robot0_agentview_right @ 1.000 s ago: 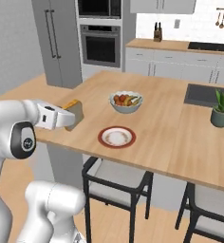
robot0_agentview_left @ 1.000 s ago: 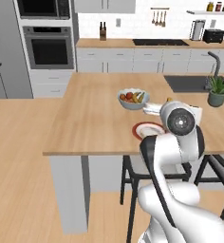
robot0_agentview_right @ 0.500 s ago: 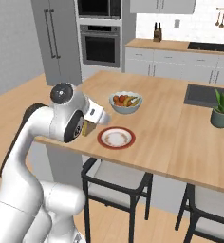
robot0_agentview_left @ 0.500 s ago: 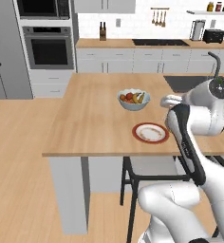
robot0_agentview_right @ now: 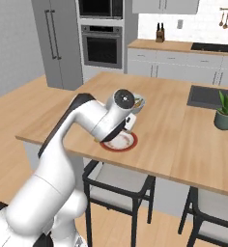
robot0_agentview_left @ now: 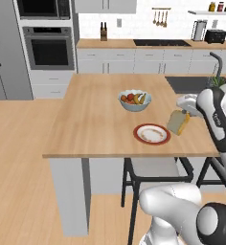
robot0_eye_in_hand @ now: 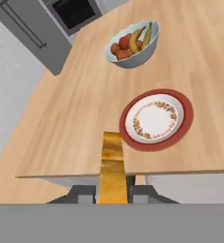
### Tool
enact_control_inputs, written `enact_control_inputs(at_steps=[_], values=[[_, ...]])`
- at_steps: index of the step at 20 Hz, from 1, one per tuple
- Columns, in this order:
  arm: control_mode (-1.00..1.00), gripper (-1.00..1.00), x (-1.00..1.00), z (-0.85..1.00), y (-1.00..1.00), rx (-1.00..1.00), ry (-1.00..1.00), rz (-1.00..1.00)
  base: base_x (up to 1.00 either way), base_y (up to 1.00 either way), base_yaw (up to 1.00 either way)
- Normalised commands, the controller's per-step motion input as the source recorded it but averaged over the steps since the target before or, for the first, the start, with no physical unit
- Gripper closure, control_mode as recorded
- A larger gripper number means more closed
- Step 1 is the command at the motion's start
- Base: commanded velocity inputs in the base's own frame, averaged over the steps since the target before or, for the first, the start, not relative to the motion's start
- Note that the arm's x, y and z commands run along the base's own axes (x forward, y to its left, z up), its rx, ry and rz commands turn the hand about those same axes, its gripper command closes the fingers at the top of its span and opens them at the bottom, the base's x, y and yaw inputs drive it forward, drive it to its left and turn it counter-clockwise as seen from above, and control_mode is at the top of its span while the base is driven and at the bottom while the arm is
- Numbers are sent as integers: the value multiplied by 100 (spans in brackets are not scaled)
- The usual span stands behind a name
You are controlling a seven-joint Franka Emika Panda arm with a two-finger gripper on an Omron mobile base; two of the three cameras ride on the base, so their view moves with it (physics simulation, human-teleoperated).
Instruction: Start the toaster. Once the lever pops up, take the bread to the plate on the dining counter.
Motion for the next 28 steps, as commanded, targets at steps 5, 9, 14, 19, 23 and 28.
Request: enact_control_inputs(at_steps=[5, 9, 14, 19, 23, 28], values=[[-100, 100, 47, -40, 3, 0, 3, 0, 0, 0, 0], [-100, 100, 61, -46, 0, 8, 0, 0, 0, 0, 0], [-100, 100, 45, -59, 1, 5, 0, 0, 0, 0, 0], [-100, 100, 30, -64, 0, 0, 0, 0, 0, 0, 0], [-100, 100, 27, -30, 5, 0, 0, 0, 0, 0, 0], [-100, 100, 6, 13, 1, 2, 2, 0, 0, 0, 0]])
